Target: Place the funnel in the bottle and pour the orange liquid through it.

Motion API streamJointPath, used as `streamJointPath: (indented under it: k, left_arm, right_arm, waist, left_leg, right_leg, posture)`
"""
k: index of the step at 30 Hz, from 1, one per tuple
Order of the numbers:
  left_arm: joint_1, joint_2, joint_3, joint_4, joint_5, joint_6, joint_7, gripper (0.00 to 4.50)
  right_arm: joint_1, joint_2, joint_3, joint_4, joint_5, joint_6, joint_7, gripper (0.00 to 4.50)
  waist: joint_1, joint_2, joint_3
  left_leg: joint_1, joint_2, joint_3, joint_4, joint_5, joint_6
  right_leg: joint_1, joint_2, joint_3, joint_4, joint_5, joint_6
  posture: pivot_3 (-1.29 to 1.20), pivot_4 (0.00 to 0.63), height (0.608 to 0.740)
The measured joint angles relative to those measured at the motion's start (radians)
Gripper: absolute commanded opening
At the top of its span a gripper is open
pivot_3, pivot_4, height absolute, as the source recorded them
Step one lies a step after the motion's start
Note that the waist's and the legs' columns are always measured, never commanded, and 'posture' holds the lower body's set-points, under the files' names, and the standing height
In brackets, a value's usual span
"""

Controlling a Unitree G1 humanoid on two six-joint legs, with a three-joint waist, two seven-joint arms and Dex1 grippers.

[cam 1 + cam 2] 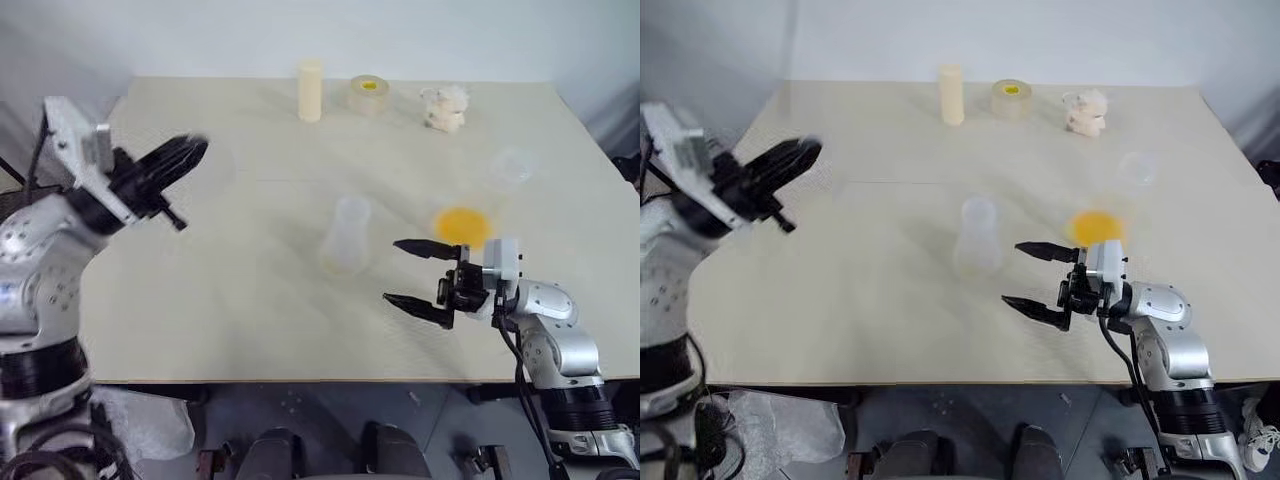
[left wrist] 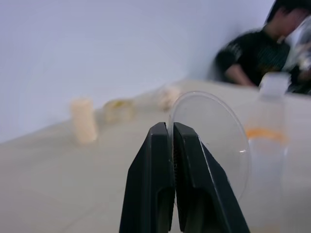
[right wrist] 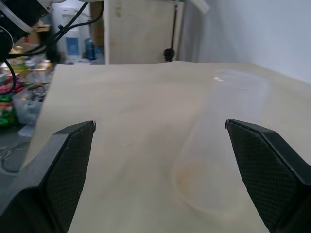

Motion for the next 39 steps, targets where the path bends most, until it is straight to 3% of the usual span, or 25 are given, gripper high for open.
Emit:
streamJointPath:
  k: [8, 15, 24, 34, 39]
  left_arm:
    - [-0.212, -0.13, -0.103, 0.12, -0.036, 0.139, 0.068, 0.02]
    - [-0.364, -0.23, -0.086, 0.253, -0.098, 0.368, 0.208, 0.02]
    - [-0.48, -0.232, -0.11, 0.385, -0.131, 0.703, 0.259, 0.02]
    - [-0.573, -0.258, 0.017, 0.513, -0.142, 0.86, 0.301, 0.02]
    - [-0.573, -0.25, 0.018, 0.52, -0.144, 0.941, 0.292, 0.02]
  right_arm:
    - [0.01, 0.008, -0.004, -0.007, -0.003, -0.01, -0.036, 4.5]
    - [0.032, 0.015, -0.013, -0.033, -0.002, -0.012, -0.075, 4.5]
    - [0.083, 0.018, -0.034, -0.078, -0.008, -0.013, -0.117, 4.5]
    - [0.092, 0.018, -0.035, -0.102, -0.011, -0.012, -0.141, 4.5]
    - [0.092, 0.018, -0.035, -0.103, -0.012, -0.011, -0.152, 4.5]
  waist:
    - [0.001, -0.001, 0.0]
    - [0.008, -0.002, 0.001]
    - [0.004, -0.002, 0.001]
    - [0.003, -0.002, 0.002]
    - [0.004, -0.002, 0.002]
  left_leg:
    - [0.0, 0.0, 0.001, 0.0, 0.0, 0.0]
    - [-0.002, 0.001, -0.002, 0.002, 0.0, 0.0]
    - [-0.002, 0.0, -0.001, 0.001, 0.0, -0.001]
    - [-0.001, 0.0, -0.001, 0.001, 0.001, -0.001]
    - [-0.001, 0.0, -0.001, 0.001, 0.001, -0.001]
  right_leg:
    - [0.0, 0.001, 0.0, -0.001, 0.0, 0.0]
    - [0.0, 0.001, 0.0, 0.0, 0.0, 0.0]
    - [0.0, 0.002, 0.001, -0.001, 0.0, 0.0]
    - [0.0, 0.002, 0.001, -0.001, 0.0, 0.001]
    - [0.0, 0.002, 0.001, -0.001, 0.0, 0.001]
  posture:
    - [0.0, 0.15, 0.74]
    - [0.0, 0.15, 0.74]
    - [0.0, 0.15, 0.74]
    - [0.0, 0.15, 0.74]
    - [0.0, 0.15, 0.74]
